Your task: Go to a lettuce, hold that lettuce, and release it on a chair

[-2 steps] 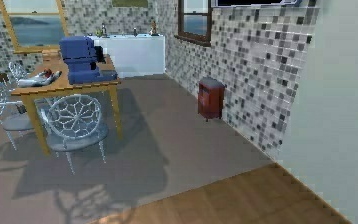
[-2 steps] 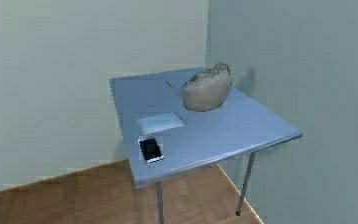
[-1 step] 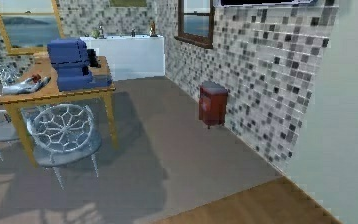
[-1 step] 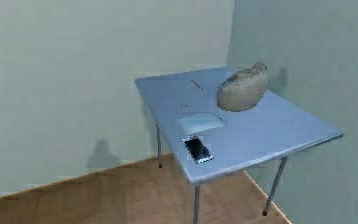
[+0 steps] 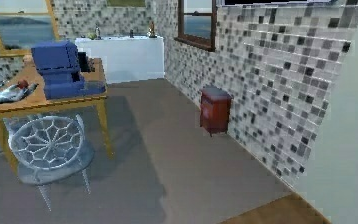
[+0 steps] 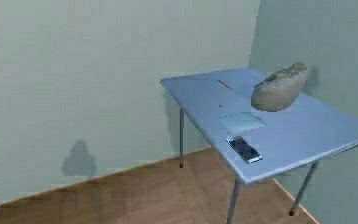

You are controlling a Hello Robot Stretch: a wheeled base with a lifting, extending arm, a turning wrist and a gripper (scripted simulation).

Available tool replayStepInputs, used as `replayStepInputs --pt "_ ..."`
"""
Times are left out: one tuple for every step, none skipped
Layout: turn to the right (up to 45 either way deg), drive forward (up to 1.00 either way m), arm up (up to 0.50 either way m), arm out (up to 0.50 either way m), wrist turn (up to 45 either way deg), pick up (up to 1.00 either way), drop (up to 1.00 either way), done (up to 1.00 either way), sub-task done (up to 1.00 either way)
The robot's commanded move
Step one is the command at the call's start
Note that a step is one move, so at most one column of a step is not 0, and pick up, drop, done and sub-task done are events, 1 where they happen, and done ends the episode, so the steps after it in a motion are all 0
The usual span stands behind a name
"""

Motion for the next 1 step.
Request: replayStepInputs --pt "0.0 1.0 0.0 0.0 0.0 0.0 0.0 0.0 0.0"
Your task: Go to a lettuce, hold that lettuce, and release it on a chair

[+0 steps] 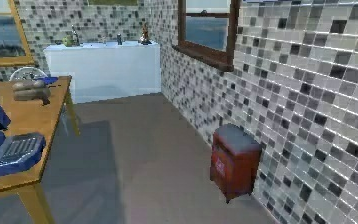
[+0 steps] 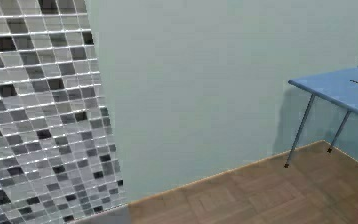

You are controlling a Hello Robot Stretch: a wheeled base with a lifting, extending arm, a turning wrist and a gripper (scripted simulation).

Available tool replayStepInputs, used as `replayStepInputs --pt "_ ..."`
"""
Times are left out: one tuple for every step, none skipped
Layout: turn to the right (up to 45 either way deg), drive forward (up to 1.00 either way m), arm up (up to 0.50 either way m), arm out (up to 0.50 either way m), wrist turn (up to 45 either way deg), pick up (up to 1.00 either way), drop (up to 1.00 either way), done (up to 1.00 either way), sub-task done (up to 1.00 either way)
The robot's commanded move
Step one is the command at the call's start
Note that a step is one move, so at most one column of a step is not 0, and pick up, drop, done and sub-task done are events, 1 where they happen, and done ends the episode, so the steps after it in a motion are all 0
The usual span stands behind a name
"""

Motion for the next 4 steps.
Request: replayStepInputs --pt "6.0 0.0 0.0 0.0 0.0 0.0 0.0 0.0 0.0" --pt "0.0 0.8 0.0 0.0 0.0 0.0 0.0 0.0 0.0" --pt "-27.0 0.0 0.0 0.0 0.0 0.0 0.0 0.0 0.0" --pt "0.0 1.0 0.0 0.0 0.0 0.0 0.0 0.0 0.0"
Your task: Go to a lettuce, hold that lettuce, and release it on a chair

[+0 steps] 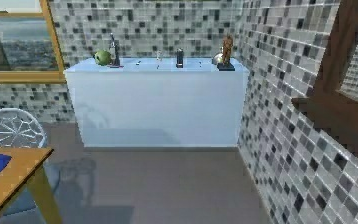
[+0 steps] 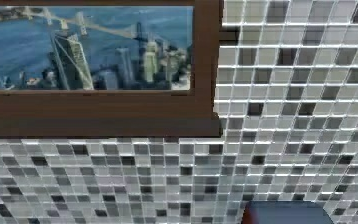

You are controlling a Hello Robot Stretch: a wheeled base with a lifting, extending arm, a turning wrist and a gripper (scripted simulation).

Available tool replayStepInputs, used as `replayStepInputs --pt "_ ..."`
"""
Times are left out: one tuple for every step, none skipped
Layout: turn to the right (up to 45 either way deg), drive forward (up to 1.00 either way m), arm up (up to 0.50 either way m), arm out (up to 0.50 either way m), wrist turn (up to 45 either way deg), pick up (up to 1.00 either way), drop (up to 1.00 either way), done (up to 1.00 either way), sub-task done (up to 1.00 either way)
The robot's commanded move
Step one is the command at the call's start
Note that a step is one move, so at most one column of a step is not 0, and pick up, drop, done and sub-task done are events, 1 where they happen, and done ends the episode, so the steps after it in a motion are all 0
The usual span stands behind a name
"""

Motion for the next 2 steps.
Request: replayStepInputs --pt "0.0 1.0 0.0 0.0 0.0 0.0 0.0 0.0 0.0" --pt "0.0 0.25 0.0 0.0 0.0 0.0 0.0 0.0 0.0"
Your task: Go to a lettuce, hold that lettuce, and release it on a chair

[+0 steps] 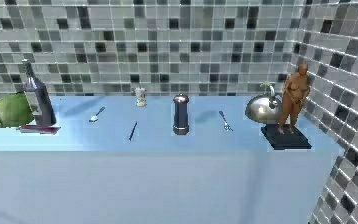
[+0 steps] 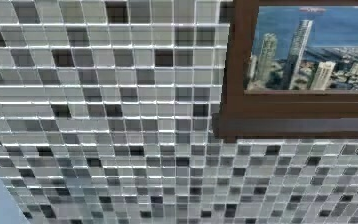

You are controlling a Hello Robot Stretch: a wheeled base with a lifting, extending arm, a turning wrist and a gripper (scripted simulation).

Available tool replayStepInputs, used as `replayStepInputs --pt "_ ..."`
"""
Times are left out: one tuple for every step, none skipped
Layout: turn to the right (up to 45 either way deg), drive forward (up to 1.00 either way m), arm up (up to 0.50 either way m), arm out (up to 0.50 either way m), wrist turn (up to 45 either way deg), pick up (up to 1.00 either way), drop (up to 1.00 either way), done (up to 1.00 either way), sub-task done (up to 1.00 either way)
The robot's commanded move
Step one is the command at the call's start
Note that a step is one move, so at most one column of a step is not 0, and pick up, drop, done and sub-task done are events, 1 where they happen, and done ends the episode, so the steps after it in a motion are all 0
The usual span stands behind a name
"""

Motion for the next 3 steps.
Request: replayStepInputs --pt "-45.0 0.0 0.0 0.0 0.0 0.0 0.0 0.0 0.0" --pt "-30.0 0.0 0.0 0.0 0.0 0.0 0.0 0.0 0.0" --pt "0.0 0.45 0.0 0.0 0.0 0.0 0.0 0.0 0.0"
